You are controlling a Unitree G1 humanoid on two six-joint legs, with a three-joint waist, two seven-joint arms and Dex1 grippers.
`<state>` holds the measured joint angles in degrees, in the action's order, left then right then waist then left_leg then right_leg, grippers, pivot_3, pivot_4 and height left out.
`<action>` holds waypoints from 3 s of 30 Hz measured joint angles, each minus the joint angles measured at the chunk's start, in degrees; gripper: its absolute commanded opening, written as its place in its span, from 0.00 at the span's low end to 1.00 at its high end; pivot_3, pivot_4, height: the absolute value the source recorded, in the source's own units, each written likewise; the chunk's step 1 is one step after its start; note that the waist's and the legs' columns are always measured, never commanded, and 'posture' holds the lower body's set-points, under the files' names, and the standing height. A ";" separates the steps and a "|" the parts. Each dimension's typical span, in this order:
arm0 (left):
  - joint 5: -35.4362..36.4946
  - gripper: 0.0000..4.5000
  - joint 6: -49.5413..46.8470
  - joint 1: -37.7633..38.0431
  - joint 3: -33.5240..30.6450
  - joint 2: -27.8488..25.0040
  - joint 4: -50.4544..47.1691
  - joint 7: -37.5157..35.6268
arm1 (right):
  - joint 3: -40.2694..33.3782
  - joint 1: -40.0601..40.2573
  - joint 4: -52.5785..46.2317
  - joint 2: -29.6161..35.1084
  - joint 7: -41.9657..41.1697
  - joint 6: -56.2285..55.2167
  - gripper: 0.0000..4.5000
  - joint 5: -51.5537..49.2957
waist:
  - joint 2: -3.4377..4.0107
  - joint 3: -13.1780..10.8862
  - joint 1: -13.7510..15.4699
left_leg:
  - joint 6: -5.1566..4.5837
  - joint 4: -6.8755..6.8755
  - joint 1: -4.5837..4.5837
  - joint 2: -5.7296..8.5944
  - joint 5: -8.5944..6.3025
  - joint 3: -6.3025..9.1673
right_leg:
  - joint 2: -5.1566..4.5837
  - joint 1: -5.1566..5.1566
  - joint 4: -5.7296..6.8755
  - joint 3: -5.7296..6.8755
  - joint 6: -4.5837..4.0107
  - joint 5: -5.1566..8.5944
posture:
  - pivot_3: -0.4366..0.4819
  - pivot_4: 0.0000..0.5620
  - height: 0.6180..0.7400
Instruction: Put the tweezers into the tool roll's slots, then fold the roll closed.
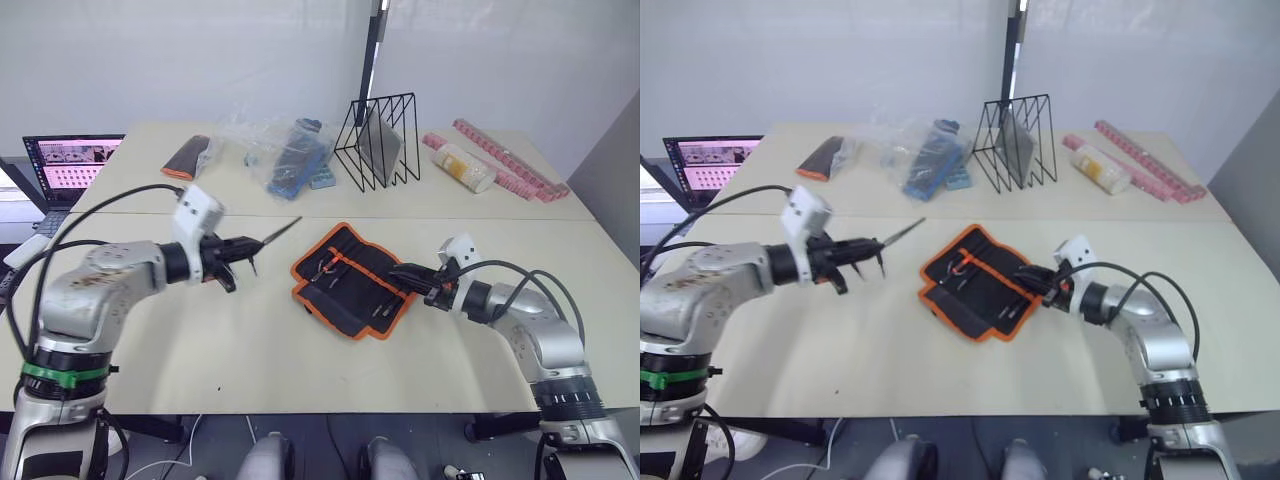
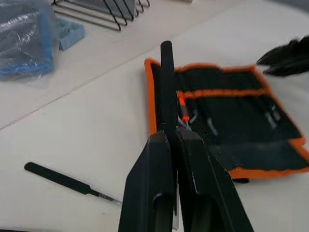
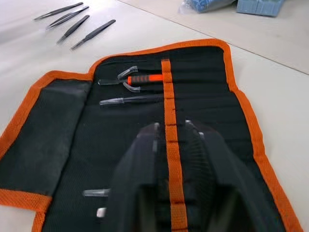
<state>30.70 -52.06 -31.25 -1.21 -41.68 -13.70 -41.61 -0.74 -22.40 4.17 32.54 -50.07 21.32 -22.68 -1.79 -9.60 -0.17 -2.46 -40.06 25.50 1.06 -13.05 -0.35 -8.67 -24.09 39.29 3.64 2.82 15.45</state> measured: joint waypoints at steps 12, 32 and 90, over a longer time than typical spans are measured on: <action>5.19 0.00 -13.21 -8.63 5.65 7.09 -0.31 1.29 | 0.86 0.28 9.22 -2.30 -1.58 -6.12 0.01 4.50 | 0.00 0.00 -0.16 | 0.03 -0.04 -0.01 0.02 0.03 0.00 | 0.03 0.02 -0.01 -0.09 0.00 0.00 | 0.48 0.27 0.55; -6.46 0.00 -8.98 -4.04 15.01 14.67 1.89 10.71 | 1.09 -0.13 11.56 -3.43 -2.55 -9.59 0.01 6.77 | 0.01 0.00 -0.03 | 0.06 -0.11 -0.11 0.01 0.05 0.01 | 0.16 0.11 0.03 -0.39 0.00 0.00 | 0.48 0.27 0.55; -21.58 0.00 5.77 -8.93 20.30 27.84 21.77 10.81 | 0.65 -1.43 17.53 -4.42 -3.55 -14.78 0.01 8.39 | 0.05 0.03 0.73 | -0.03 -0.24 -0.77 0.05 0.02 0.07 | 0.23 0.96 -0.09 -0.57 0.06 0.03 | 0.48 0.27 0.55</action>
<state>9.12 -46.30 -40.18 19.09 -13.85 8.07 -30.80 -0.10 -23.83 21.70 28.12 -53.62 6.54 -14.29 -1.74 -9.57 0.56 -2.49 -40.30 24.73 1.11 -13.03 -0.28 -8.44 -23.13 39.20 3.07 2.88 15.48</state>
